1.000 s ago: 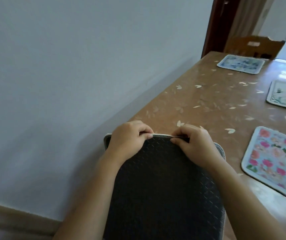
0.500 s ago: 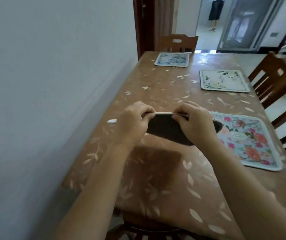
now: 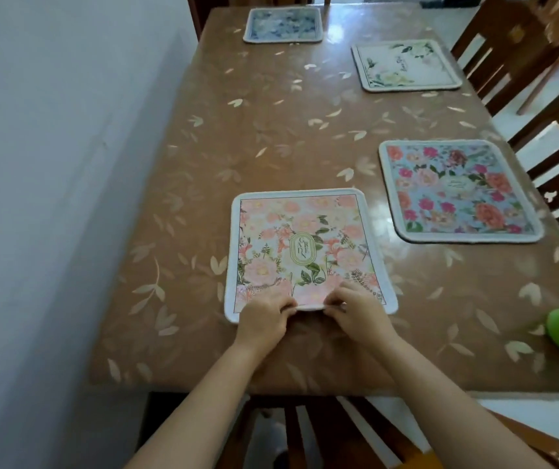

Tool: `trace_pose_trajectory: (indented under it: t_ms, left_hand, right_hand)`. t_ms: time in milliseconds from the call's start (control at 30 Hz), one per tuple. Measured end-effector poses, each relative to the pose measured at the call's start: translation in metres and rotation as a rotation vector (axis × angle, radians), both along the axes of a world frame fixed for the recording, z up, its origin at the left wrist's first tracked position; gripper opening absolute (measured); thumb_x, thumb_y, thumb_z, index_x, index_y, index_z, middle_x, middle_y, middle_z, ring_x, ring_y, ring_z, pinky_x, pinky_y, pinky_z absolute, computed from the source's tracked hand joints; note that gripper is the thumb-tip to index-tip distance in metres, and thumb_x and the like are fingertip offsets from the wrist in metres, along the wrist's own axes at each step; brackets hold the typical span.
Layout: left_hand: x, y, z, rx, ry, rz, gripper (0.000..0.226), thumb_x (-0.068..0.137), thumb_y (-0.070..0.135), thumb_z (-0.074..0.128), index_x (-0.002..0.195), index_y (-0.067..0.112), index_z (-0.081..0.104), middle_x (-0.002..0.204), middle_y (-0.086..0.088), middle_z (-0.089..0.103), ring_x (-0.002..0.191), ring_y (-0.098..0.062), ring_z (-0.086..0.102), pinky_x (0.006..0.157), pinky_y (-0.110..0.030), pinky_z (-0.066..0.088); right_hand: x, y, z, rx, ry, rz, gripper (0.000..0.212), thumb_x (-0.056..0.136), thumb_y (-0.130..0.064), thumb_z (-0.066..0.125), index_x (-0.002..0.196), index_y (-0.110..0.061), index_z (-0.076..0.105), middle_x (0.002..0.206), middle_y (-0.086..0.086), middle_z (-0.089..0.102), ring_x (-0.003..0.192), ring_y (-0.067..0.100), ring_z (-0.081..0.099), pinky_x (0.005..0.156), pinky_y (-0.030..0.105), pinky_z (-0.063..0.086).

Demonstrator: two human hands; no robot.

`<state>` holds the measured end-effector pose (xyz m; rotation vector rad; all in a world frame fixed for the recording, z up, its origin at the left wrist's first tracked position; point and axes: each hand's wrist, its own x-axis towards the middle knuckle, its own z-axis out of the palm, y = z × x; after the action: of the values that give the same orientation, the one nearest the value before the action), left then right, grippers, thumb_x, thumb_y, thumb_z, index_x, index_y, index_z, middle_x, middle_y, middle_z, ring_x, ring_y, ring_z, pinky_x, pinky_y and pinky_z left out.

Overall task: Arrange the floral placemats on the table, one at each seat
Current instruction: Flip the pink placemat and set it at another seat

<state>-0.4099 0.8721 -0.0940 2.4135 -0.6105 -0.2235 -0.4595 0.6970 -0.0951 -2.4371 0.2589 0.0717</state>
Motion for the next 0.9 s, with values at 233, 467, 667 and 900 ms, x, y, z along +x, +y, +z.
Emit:
trace_pose_trajectory:
  t_ms: [233, 467, 667, 900]
  left_hand:
    - [-0.004, 0.007, -0.016, -0.052, -0.073, -0.048, 0.005, 0.075, 0.006, 0.070, 0.079, 0.007, 0.069, 0.073, -0.010, 0.064, 0.072, -0.028, 0.059, 0.060, -0.035, 0.050]
    - [-0.018, 0.018, -0.020, -0.072, -0.124, -0.103, 0.006, 0.071, 0.002, 0.073, 0.075, 0.004, 0.068, 0.068, -0.010, 0.063, 0.065, -0.028, 0.059, 0.054, -0.035, 0.052]
    - [-0.025, 0.025, -0.023, -0.028, -0.149, -0.162, 0.009, 0.069, 0.000, 0.074, 0.074, 0.000, 0.066, 0.072, -0.012, 0.062, 0.068, -0.030, 0.058, 0.058, -0.041, 0.051]
    - [-0.027, 0.050, -0.029, 0.012, -0.150, -0.048, 0.012, 0.068, 0.000, 0.075, 0.077, 0.002, 0.067, 0.076, -0.012, 0.062, 0.073, -0.031, 0.057, 0.063, -0.040, 0.048]
  right_hand:
    - [-0.015, 0.008, -0.009, -0.003, -0.033, -0.051, 0.011, 0.072, -0.007, 0.073, 0.080, -0.006, 0.067, 0.084, 0.005, 0.056, 0.080, 0.022, 0.055, 0.068, 0.029, 0.044]
    - [-0.028, 0.017, -0.011, -0.047, -0.059, -0.012, 0.007, 0.073, -0.004, 0.071, 0.078, -0.005, 0.067, 0.086, 0.010, 0.059, 0.083, 0.026, 0.056, 0.069, 0.038, 0.049]
    - [-0.041, 0.006, -0.014, -0.135, -0.004, 0.025, 0.004, 0.078, -0.007, 0.065, 0.081, -0.004, 0.064, 0.090, 0.010, 0.058, 0.090, 0.027, 0.054, 0.071, 0.043, 0.050]
    - [-0.054, -0.023, -0.008, -0.282, 0.104, 0.039, 0.012, 0.077, -0.010, 0.063, 0.089, -0.007, 0.059, 0.100, 0.011, 0.057, 0.098, 0.031, 0.049, 0.077, 0.041, 0.046]
